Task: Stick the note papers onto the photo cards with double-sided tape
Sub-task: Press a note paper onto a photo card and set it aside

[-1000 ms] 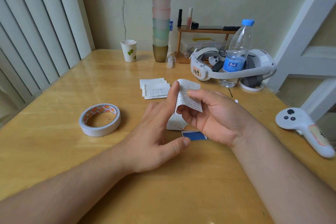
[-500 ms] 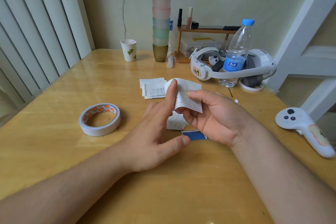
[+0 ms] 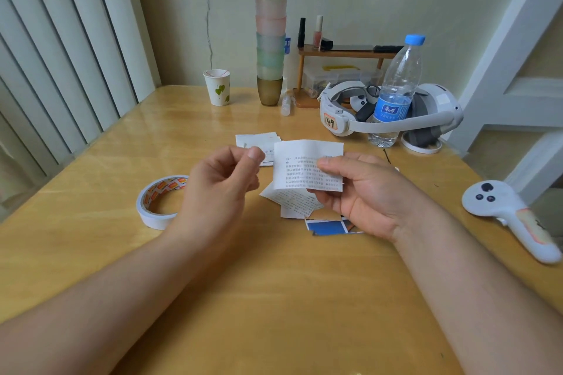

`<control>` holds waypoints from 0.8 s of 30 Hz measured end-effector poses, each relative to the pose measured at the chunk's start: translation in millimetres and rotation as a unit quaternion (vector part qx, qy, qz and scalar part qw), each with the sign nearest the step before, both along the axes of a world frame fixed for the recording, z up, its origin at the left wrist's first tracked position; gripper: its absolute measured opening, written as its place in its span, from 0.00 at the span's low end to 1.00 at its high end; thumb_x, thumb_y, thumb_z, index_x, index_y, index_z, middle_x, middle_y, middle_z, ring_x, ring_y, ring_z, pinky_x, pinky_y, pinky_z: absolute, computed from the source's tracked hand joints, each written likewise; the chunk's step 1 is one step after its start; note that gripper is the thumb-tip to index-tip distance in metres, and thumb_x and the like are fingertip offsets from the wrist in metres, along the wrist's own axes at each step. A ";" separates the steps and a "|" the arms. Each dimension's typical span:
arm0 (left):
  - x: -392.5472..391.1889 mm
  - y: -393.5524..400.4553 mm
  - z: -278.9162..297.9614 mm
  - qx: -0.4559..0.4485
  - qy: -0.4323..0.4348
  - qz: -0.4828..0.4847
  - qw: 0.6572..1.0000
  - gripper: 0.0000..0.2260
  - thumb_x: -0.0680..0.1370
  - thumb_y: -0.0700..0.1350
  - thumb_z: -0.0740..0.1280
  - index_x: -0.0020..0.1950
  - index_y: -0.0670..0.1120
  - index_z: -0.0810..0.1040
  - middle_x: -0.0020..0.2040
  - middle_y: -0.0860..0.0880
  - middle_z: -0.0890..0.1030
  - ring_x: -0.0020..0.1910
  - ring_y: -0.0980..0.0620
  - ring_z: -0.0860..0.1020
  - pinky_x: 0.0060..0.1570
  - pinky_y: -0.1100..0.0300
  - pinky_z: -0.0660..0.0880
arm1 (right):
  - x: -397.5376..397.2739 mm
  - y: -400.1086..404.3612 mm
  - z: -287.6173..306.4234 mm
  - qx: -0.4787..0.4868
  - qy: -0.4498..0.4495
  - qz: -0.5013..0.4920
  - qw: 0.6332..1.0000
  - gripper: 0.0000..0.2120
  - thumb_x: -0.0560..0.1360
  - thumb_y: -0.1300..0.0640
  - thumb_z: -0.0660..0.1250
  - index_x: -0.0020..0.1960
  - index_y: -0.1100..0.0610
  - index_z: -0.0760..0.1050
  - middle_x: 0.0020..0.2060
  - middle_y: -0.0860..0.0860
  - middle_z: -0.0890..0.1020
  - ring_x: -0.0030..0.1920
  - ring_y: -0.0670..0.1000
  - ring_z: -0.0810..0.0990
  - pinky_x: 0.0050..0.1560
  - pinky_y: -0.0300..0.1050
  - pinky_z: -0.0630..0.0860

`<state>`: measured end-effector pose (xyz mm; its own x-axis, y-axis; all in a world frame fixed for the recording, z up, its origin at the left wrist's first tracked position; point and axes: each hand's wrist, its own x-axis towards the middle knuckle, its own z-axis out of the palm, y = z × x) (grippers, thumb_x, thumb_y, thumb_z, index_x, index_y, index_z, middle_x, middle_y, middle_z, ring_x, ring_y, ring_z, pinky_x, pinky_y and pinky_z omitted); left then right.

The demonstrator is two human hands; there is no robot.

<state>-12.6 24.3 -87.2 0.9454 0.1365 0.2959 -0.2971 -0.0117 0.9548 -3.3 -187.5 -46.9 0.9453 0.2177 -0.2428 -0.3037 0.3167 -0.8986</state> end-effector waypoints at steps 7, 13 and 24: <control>-3.0 -7.8 2.3 -0.137 0.125 -0.169 0.968 0.16 0.80 0.51 0.71 0.62 0.43 0.81 0.54 0.43 0.84 0.49 0.49 0.83 0.45 0.59 0.82 | -2.3 2.4 -1.3 -0.079 -0.037 0.029 0.996 0.11 0.79 0.62 0.70 0.60 0.62 0.82 0.54 0.60 0.87 0.56 0.57 0.86 0.56 0.49 0.80; -6.4 -9.8 -1.7 -0.029 0.091 -0.098 0.991 0.09 0.81 0.40 0.71 0.43 0.46 0.88 0.44 0.46 0.88 0.38 0.52 0.84 0.43 0.59 0.83 | -0.6 1.3 -7.1 -0.203 -0.074 0.008 0.976 0.03 0.79 0.59 0.72 0.51 0.56 0.84 0.44 0.53 0.89 0.42 0.48 0.86 0.39 0.41 0.81; -1.8 -6.5 -2.1 -0.025 0.096 -0.033 0.995 0.04 0.81 0.39 0.72 0.53 0.42 0.87 0.46 0.45 0.89 0.40 0.51 0.85 0.43 0.60 0.83 | 10.8 -6.2 -19.3 -0.277 -0.155 -0.043 0.947 0.02 0.80 0.61 0.72 0.51 0.60 0.83 0.37 0.56 0.84 0.33 0.47 0.81 0.34 0.36 0.77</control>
<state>-14.4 17.9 -89.3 0.9912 0.0812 0.1041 -0.1084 0.0501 0.9928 7.5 -193.6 -66.1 0.9984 0.0572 -0.0046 0.0081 -0.2187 -0.9758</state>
